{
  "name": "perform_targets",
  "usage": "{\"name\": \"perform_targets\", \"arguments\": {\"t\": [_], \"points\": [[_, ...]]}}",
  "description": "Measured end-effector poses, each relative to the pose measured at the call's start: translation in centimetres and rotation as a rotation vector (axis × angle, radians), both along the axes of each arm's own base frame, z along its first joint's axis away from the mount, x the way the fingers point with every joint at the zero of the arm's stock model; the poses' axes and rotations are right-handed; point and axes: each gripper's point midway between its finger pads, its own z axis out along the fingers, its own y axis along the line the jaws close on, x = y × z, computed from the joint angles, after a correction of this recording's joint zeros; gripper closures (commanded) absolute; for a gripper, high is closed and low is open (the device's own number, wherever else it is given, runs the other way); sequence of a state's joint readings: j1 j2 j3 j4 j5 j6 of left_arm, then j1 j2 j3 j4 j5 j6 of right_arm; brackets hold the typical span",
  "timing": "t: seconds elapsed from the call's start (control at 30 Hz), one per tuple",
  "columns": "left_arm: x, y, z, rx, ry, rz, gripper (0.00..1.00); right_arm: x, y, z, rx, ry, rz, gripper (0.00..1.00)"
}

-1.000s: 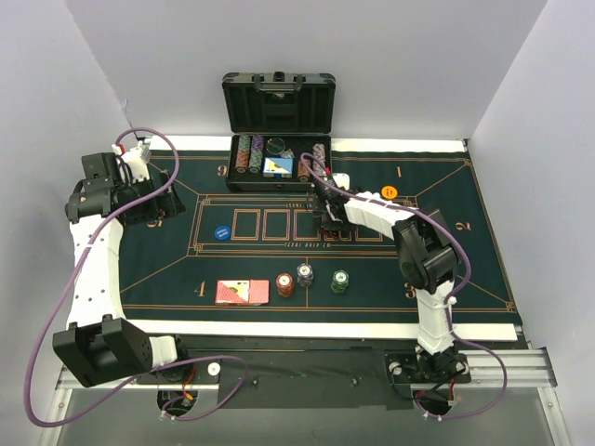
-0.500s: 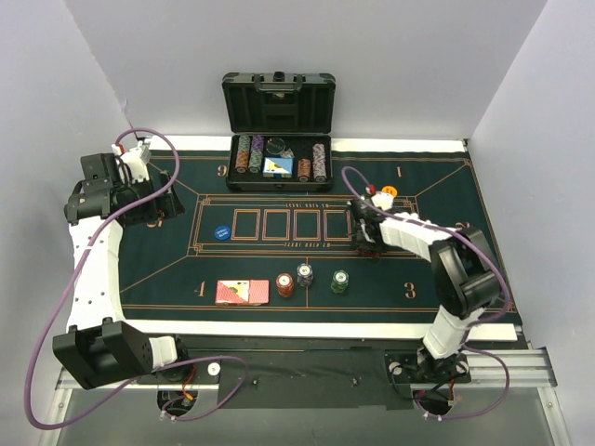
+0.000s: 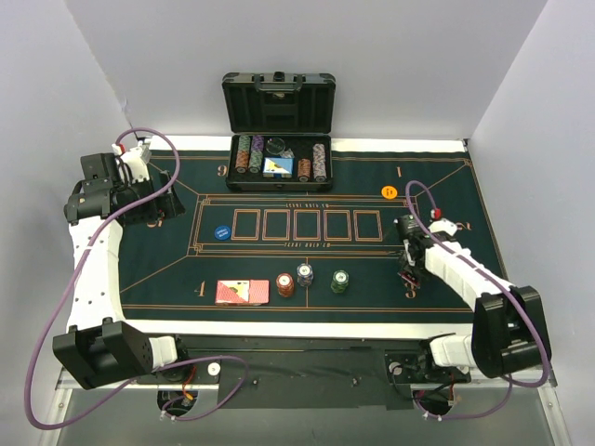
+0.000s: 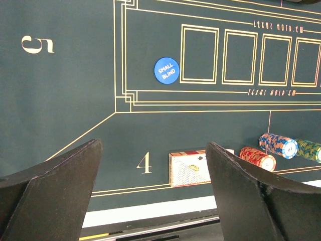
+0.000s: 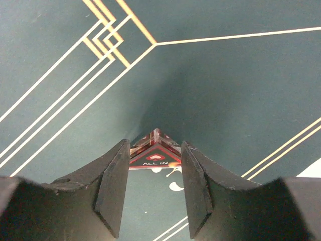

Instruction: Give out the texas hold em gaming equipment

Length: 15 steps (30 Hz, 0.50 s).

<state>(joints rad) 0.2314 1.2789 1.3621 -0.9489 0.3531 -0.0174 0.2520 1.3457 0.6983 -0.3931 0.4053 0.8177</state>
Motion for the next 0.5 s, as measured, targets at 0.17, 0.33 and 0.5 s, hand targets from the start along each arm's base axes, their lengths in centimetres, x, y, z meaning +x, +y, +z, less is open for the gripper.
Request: {"name": "perform_targets", "arguments": {"t": [0.17,0.33,0.5], "points": [[0.0,0.0,0.0,0.0,0.001,-0.001,0.04,-0.8,-1.4,0.0,0.024,-0.006,-0.088,0.55],[-0.1,0.0,0.1,0.0,-0.001,-0.001,0.04,-1.1,-0.7,-0.8,0.059,0.028,-0.084,0.23],[-0.3,-0.1,0.4,0.002,-0.009,-0.001,0.04,-1.2,-0.7,-0.8,0.061,0.035,-0.077,0.19]]}}
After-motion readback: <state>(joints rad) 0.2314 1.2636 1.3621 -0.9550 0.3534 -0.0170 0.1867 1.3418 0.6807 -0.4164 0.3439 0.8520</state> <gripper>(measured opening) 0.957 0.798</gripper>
